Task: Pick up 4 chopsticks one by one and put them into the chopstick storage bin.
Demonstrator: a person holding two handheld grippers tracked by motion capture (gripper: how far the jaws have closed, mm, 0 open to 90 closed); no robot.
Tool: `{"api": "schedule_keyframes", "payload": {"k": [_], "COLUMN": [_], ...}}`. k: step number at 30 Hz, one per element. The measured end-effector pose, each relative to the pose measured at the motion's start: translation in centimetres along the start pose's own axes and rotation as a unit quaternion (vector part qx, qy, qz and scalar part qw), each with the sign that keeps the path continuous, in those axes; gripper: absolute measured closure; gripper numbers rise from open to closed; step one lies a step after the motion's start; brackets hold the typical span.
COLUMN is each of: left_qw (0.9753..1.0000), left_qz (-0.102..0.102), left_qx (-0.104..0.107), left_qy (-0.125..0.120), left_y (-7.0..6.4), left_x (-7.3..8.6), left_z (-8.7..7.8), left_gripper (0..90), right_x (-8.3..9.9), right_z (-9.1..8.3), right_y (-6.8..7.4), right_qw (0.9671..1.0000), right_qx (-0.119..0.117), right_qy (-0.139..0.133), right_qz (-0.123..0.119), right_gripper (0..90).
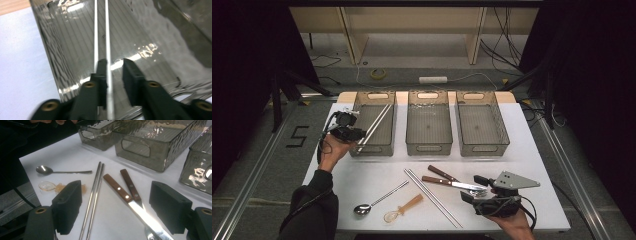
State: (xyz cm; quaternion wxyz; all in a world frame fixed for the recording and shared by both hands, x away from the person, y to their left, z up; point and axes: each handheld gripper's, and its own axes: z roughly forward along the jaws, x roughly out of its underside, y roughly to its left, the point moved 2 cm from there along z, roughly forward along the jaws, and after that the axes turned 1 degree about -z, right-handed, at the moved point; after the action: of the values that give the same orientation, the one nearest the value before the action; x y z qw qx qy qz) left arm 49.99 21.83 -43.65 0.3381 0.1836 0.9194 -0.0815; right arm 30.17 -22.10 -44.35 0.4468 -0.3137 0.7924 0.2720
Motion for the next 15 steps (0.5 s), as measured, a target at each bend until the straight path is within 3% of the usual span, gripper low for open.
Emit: {"api": "schedule_keyframes", "payload": {"k": [2, 9, 12, 15], "left_qw": [1.0, 1.0, 0.9998, 0.9993], "left_qz": [0.001, 0.002, -0.002, 0.001], "left_qx": [-0.007, -0.004, 0.009, 0.025], "left_qy": [-0.005, -0.008, -0.017, -0.029], "left_y": [-0.1, -0.7, -1.0, -1.5], "left_x": [-0.2, -0.3, -0.2, 0.1], "left_z": [-0.3, -1.1, -1.8, -2.6], "left_gripper": [60.5, 48.6, 42.6, 37.2], "right_x": [0.0, 0.0, -0.1, -0.1], "right_z": [0.0, 0.0, 0.1, 0.5], "right_y": [0.0, 0.0, 0.1, 0.1], "right_qw": [1.0, 1.0, 0.9999, 0.9993], "right_qx": [0.0, 0.0, 0.004, 0.008], "right_qy": [0.0, 0.001, 0.011, 0.037], "right_qz": [0.001, -0.001, -0.004, -0.004], "right_gripper": [27.4, 27.4, 27.4, 27.3]}}
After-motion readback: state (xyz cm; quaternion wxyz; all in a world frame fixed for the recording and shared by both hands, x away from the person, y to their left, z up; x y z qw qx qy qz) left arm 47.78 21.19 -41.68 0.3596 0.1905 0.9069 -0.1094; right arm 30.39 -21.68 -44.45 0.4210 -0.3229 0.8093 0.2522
